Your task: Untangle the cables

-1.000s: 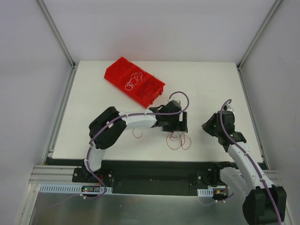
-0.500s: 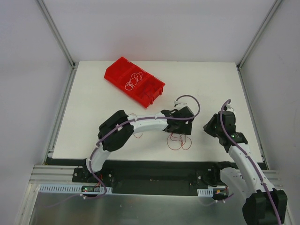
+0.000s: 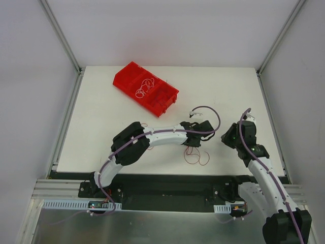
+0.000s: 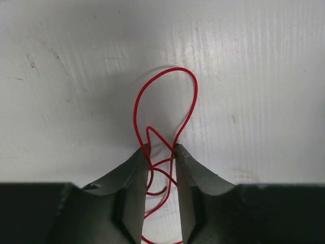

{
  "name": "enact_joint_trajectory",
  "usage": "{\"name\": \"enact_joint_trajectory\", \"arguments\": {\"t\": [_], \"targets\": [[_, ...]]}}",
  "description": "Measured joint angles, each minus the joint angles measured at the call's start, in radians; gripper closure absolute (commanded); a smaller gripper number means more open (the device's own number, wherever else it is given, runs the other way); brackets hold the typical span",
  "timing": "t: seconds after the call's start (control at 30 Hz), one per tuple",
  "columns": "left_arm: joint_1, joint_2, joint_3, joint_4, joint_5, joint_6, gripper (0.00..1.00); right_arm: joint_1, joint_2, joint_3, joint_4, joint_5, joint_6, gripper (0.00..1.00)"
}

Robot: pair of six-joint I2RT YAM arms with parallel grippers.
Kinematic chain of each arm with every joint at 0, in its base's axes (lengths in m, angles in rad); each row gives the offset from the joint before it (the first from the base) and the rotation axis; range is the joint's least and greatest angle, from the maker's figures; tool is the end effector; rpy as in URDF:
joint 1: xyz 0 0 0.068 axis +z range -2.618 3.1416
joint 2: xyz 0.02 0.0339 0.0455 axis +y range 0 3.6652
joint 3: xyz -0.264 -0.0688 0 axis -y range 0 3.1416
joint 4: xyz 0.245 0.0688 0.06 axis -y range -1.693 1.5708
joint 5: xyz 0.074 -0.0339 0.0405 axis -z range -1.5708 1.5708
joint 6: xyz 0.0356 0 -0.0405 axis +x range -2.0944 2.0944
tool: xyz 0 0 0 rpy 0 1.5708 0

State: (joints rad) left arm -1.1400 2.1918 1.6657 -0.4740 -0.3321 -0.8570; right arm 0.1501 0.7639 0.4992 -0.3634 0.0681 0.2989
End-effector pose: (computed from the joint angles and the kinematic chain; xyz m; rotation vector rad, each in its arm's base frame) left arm 0.2084 -0.4256 0.1665 0.2339 2.5250 -0.3947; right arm 0.1686 0.0230 0.2256 0.2018 2.1935 0.1768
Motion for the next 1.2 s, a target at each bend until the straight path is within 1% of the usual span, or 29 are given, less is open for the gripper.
{"name": "enact_joint_trajectory", "arguments": {"t": [0.03,0.07,0.23,0.4,0.53,0.73,0.87,0.93,1.1,1.2], "targets": [[0.000,0.000,0.000,-0.004,-0.007,-0.003,0.87,0.000,0.000,0.000,0.000,0.000,-0.002,0.75],[0.000,0.000,0.000,-0.008,-0.014,-0.005,0.99,0.000,0.000,0.000,0.000,0.000,-0.005,0.75],[-0.006,-0.008,-0.018,-0.006,-0.049,0.006,1.00,0.000,-0.001,-0.003,0.000,0.000,-0.032,0.75],[-0.012,-0.065,-0.098,0.018,-0.049,0.066,1.00,0.000,0.016,-0.006,0.000,-0.002,-0.076,0.75],[-0.011,-0.156,-0.191,0.046,-0.024,0.145,1.00,0.000,0.023,-0.014,0.004,-0.011,-0.101,0.75],[0.018,-0.359,-0.288,0.119,0.048,0.262,1.00,0.000,0.022,-0.018,0.010,-0.028,-0.127,0.75],[0.109,-0.526,-0.367,0.163,0.116,0.324,1.00,-0.001,0.021,-0.018,0.011,-0.028,-0.136,0.75],[0.188,-0.607,-0.392,0.174,0.141,0.359,1.00,-0.001,0.021,-0.018,0.012,-0.029,-0.137,0.75],[0.365,-0.731,-0.401,0.208,0.145,0.445,1.00,-0.001,0.021,-0.018,0.016,-0.031,-0.143,0.75],[0.460,-0.764,-0.391,0.223,0.135,0.485,1.00,-0.001,0.022,-0.019,0.020,-0.036,-0.143,0.75]]}}
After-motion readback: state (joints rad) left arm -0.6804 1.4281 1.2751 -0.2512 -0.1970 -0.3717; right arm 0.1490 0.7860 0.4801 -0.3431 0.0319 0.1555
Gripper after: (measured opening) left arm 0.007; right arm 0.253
